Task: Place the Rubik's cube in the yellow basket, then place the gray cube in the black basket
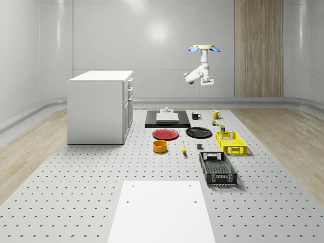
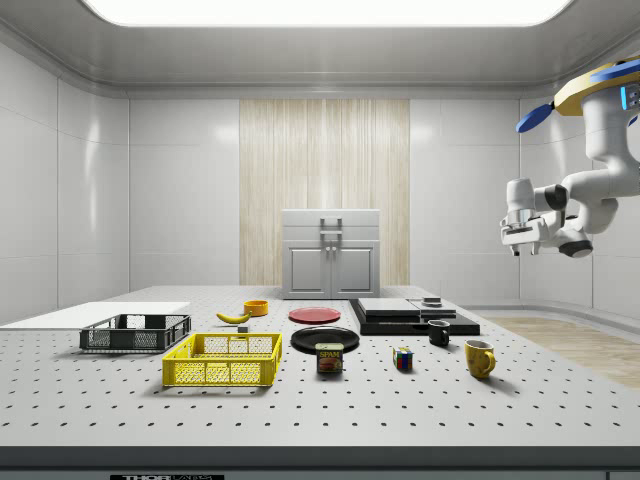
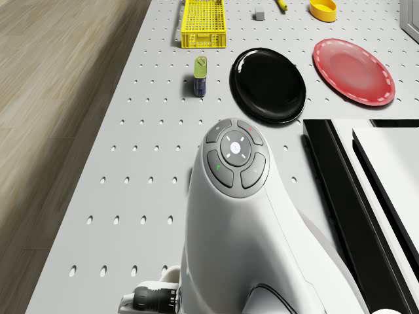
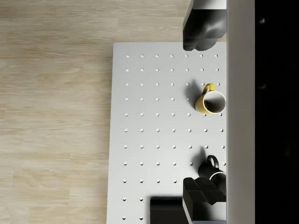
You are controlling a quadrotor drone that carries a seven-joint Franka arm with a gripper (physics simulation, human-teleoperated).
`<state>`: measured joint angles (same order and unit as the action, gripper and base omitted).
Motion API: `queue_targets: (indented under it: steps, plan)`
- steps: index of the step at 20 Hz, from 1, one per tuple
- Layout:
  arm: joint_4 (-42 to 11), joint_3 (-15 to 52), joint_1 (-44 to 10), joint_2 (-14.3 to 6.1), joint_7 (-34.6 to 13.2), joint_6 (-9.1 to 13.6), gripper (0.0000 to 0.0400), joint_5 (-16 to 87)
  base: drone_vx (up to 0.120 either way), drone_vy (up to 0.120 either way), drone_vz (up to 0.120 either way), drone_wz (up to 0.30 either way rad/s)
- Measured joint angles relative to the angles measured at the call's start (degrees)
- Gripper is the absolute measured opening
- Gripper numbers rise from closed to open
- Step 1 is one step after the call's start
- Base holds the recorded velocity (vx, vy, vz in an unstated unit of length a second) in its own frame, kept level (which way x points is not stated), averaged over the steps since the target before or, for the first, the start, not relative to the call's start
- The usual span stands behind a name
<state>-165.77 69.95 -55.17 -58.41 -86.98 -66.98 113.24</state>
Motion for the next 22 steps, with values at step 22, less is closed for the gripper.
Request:
queue_targets:
  steps: [22]
  plan:
    - [0.11,3.88,-6.16,-7.41,-4.74,-3.57,0.04,-1.79,0.12,0.009,-0.105,0.0]
